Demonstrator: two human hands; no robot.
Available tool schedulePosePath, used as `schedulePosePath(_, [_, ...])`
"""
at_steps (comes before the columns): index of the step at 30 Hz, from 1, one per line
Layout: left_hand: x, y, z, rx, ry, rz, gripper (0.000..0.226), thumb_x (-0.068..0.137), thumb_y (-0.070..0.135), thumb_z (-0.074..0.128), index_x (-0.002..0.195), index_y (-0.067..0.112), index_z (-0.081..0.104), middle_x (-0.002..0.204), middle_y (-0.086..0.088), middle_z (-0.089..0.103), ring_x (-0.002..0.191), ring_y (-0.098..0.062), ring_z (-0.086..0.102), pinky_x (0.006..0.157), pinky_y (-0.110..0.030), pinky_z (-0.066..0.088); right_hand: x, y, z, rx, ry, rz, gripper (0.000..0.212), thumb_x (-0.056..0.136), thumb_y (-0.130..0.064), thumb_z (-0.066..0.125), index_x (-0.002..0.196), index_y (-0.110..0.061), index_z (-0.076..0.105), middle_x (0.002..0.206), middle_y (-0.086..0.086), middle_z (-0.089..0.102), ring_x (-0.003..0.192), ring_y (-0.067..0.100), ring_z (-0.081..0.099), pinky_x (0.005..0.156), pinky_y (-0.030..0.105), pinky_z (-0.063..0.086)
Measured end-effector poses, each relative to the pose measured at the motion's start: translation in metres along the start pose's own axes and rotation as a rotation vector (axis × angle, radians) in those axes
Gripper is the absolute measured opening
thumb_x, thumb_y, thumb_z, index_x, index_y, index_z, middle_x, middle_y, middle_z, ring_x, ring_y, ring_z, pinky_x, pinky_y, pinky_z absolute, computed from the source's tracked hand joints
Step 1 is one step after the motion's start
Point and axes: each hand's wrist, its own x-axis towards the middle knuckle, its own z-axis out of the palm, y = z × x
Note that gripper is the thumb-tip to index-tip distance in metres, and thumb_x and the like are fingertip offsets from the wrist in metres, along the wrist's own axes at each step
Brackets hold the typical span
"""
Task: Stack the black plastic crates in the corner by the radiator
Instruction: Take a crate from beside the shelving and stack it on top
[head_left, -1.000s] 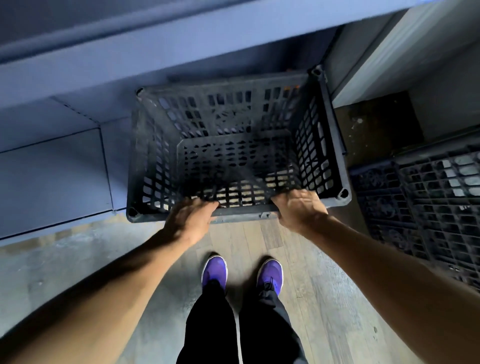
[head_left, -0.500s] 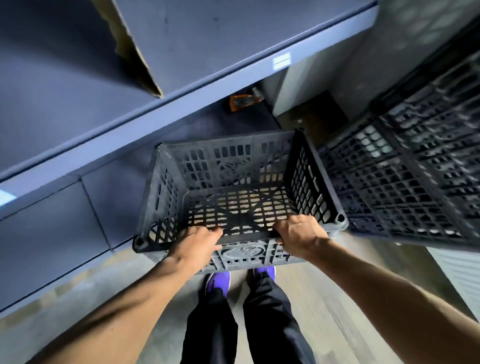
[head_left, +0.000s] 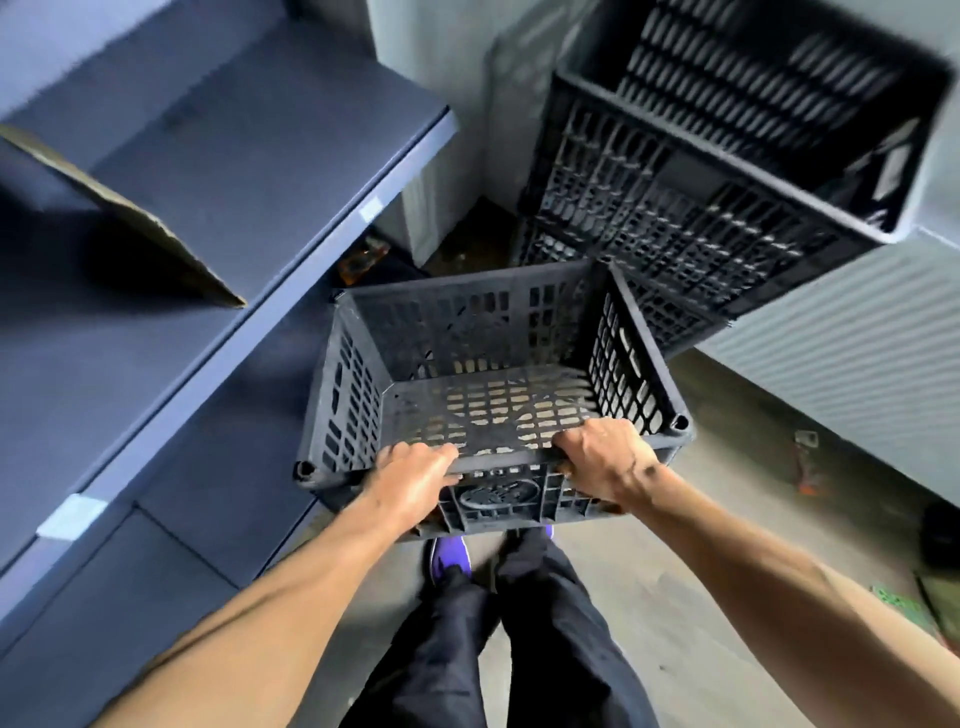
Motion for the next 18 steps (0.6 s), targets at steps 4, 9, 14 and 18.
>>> schedulePosePath(4, [-0.009,0.027,-0.031,0.069,0.044,0.108,0.010,0.097,0.022,0.052,0.107,0.023,0.053,0.094,-0.006,0.070,0.093,-0.036,0.064,0.079,-0.041,0.043,-0.059,0.012,-0.022,0.039,0.056,0.081,0.023,0.093,-0.037,0.052,0.108,-0.021,0.061,0.095,0.004,0.070,0.087,0.026,0.067,0.065,0.031,0.040])
schedulePosePath(9, [-0.022,0.063,-0.076,0.182,0.131,0.276,0.012,0.095,0.018,0.054,0.105,0.022,0.049,0.084,-0.002,0.070,0.083,-0.031,0.066,0.065,-0.037,0.037,-0.123,0.024,-0.048,0.087,0.171,0.167,0.027,0.092,-0.035,0.055,0.113,-0.020,0.057,0.099,0.008,0.070,0.090,0.031,0.067,0.069,0.036,0.049])
schedulePosePath(14, [-0.046,0.102,-0.121,0.285,0.244,0.419,0.006,0.096,0.025,0.053,0.100,0.021,0.050,0.080,0.002,0.067,0.074,-0.025,0.066,0.056,-0.033,0.035,-0.180,0.042,-0.067,0.059,0.263,0.181,0.028,0.090,-0.030,0.054,0.115,-0.016,0.049,0.090,0.006,0.070,0.081,0.032,0.067,0.061,0.034,0.044])
schedulePosePath(18, [-0.068,0.126,-0.149,0.362,0.334,0.455,0.020,0.088,0.014,0.059,0.105,0.023,0.054,0.077,0.005,0.067,0.067,-0.022,0.067,0.055,-0.033,0.038,-0.226,0.052,-0.089,0.050,0.349,0.173,0.034,0.091,-0.029,0.056,0.120,-0.016,0.045,0.091,0.005,0.070,0.082,0.030,0.068,0.060,0.032,0.040])
